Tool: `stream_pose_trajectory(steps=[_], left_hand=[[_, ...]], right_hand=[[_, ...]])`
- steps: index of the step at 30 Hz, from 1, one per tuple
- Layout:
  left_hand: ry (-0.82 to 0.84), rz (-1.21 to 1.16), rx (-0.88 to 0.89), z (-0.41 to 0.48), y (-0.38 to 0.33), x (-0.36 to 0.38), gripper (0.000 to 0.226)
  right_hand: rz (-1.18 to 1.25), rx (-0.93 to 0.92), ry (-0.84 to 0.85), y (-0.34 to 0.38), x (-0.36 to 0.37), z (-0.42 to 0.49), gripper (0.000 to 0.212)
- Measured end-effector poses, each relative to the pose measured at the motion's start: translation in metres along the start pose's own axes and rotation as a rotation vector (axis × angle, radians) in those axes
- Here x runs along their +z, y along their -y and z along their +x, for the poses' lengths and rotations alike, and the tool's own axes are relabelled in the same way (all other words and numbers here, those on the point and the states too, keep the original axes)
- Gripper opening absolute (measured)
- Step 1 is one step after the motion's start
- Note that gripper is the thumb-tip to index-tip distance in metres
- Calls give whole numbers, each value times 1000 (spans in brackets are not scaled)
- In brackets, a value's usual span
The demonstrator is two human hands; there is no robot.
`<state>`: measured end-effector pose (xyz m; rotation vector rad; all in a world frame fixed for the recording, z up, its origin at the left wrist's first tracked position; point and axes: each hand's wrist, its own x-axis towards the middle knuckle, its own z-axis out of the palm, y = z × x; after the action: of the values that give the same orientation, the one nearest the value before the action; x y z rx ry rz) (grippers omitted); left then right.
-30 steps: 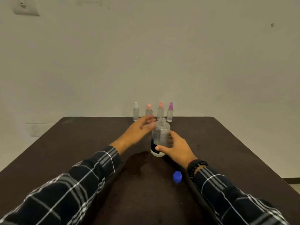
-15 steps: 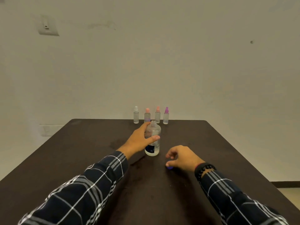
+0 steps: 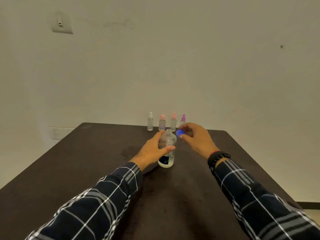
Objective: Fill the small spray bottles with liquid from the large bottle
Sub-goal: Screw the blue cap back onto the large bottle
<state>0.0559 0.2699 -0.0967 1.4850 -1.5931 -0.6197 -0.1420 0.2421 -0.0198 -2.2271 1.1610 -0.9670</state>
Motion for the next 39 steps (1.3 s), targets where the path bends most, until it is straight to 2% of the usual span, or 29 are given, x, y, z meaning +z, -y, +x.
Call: stream_pose_trajectory(steps=[4,10,15,19,22,26,28,33,35,37,39], left_hand=[[-12,-22,2,-1,1,1,84],[-13,-58,10,-1,0,1,76],[-6,-40,2,-2,-1,0,76],[-14,1,7,-2,-4,-1,75],[-8,11,3,-3,-4,-1,76],[5,24,-23,-2,-2,0,92],[9,28,-30,-3,-4,0,89],[9,24,-31,-3,-6,0,83],[9,44,-38,-3,-6,0,87],[4,56,-27,-3,-4,0,88],[-3,38,-10,-5,-5,0,87]], right_hand=[[-31,-113,96,18,11,20,32],[-167,-136,234,29,9,32,34],[-297,-146,282,33,3,39,32],[-423,-142,253,42,5,45,26],[-547,-93,181,48,11,45,30],[-673,-66,53,52,23,40,30],[-633,-49,15,54,26,36,31],[-619,89,19,50,24,36,62],[-458,113,57,43,19,32,74],[-216,28,137,36,17,25,64],[-138,-72,202,30,17,22,42]])
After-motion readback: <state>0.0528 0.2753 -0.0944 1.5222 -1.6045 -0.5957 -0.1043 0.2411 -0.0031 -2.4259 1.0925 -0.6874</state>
